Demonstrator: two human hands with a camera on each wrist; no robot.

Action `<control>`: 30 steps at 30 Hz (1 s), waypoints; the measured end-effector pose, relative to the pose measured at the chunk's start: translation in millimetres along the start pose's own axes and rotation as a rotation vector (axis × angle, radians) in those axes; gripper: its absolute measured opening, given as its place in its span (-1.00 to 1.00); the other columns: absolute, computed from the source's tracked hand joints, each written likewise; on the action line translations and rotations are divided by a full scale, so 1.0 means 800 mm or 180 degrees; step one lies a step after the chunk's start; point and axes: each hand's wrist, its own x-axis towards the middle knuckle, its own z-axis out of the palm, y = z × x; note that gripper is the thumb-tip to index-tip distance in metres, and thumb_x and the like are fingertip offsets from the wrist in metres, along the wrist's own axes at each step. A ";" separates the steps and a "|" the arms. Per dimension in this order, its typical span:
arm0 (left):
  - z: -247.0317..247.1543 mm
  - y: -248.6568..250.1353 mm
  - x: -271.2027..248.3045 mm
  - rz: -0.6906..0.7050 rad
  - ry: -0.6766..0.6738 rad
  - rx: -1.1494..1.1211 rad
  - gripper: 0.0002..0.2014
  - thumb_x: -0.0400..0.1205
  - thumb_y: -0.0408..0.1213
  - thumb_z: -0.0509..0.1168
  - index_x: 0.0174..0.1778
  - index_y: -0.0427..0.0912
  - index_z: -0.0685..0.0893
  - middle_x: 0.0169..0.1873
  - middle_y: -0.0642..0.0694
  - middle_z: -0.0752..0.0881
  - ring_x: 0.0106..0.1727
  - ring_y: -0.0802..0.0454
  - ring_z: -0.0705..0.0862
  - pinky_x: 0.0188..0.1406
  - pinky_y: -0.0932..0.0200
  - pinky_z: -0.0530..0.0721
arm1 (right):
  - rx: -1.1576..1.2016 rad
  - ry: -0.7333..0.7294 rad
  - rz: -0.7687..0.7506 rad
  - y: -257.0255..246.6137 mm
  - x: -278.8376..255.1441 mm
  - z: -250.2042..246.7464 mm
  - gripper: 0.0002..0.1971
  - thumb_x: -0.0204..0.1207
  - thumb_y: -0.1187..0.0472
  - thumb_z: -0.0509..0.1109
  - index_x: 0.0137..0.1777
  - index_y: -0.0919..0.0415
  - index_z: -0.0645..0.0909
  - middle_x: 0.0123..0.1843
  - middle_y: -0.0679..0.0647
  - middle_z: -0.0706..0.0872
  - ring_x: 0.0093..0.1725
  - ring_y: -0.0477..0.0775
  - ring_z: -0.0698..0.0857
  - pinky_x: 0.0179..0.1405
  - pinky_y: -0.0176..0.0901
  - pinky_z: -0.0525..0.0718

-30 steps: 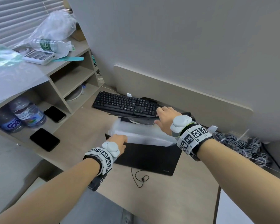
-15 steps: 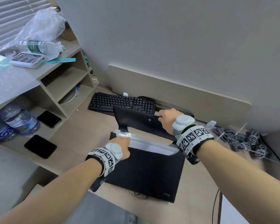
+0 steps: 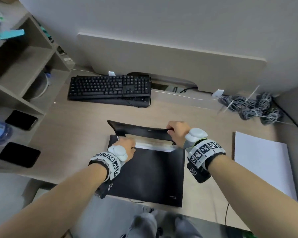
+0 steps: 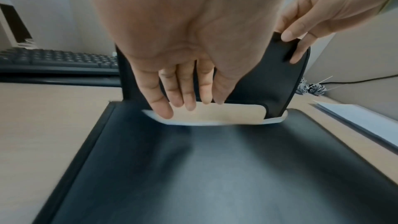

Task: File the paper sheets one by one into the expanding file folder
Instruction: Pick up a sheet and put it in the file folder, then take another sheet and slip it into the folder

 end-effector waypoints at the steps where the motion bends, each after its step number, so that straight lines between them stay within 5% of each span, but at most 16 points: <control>1: 0.006 0.009 0.002 0.0045 0.0064 -0.0124 -0.83 0.64 -0.17 0.24 0.08 -0.13 0.62 0.04 -0.07 0.67 0.01 -0.13 0.68 0.01 0.00 0.72 | 0.0028 0.0031 0.0044 0.010 -0.004 -0.002 -0.89 0.58 0.28 0.27 0.00 0.26 0.61 -0.03 0.17 0.71 -0.03 0.25 0.65 -0.11 -0.09 0.56; 6: 0.023 0.091 0.002 0.0105 -0.0117 -0.0468 -0.83 0.63 -0.12 0.22 -0.16 -0.08 0.66 -0.23 -0.04 0.73 -0.19 -0.11 0.69 -0.10 0.02 0.74 | 0.0100 0.0135 0.0352 0.089 -0.044 -0.020 -0.81 0.59 0.17 0.29 0.14 0.22 0.56 0.10 0.16 0.69 0.04 0.26 0.65 0.00 -0.04 0.60; 12: 0.057 0.210 0.011 0.0189 -0.0137 -0.1259 -0.78 0.61 -0.25 0.27 -0.38 -0.07 0.53 -0.45 -0.02 0.55 -0.35 -0.05 0.53 -0.27 0.10 0.56 | 0.0329 0.0349 0.0841 0.199 -0.118 -0.047 -0.74 0.58 0.09 0.33 0.17 0.22 0.56 0.09 0.15 0.73 0.05 0.24 0.68 0.00 -0.06 0.60; 17: 0.095 0.322 0.032 0.0277 -0.0292 -0.1059 -0.80 0.59 -0.19 0.28 -0.23 -0.23 0.69 -0.28 -0.17 0.78 -0.21 -0.18 0.74 -0.16 0.00 0.72 | 0.0458 0.0338 0.1455 0.315 -0.201 -0.054 -0.74 0.60 0.05 0.28 0.19 0.18 0.56 0.13 0.14 0.73 0.09 0.23 0.67 0.02 -0.10 0.58; 23: 0.142 0.420 0.039 0.0261 -0.0415 -0.0827 -0.86 0.61 -0.11 0.27 -0.24 -0.03 0.59 -0.21 -0.06 0.71 -0.15 -0.13 0.68 -0.13 0.12 0.59 | 0.0763 0.0312 0.1941 0.419 -0.271 -0.038 -0.66 0.61 0.01 0.25 0.30 0.15 0.52 0.27 0.15 0.66 0.17 0.22 0.64 0.11 -0.06 0.58; 30: 0.179 0.481 0.061 -0.0153 -0.0558 -0.1526 -0.89 0.62 -0.25 0.33 -0.07 -0.21 0.69 -0.33 -0.12 0.66 -0.26 -0.10 0.62 -0.26 0.20 0.52 | 0.0912 0.0405 0.2187 0.476 -0.303 -0.006 -0.62 0.61 0.08 0.27 0.37 0.22 0.51 0.34 0.19 0.61 0.31 0.23 0.59 0.23 -0.08 0.51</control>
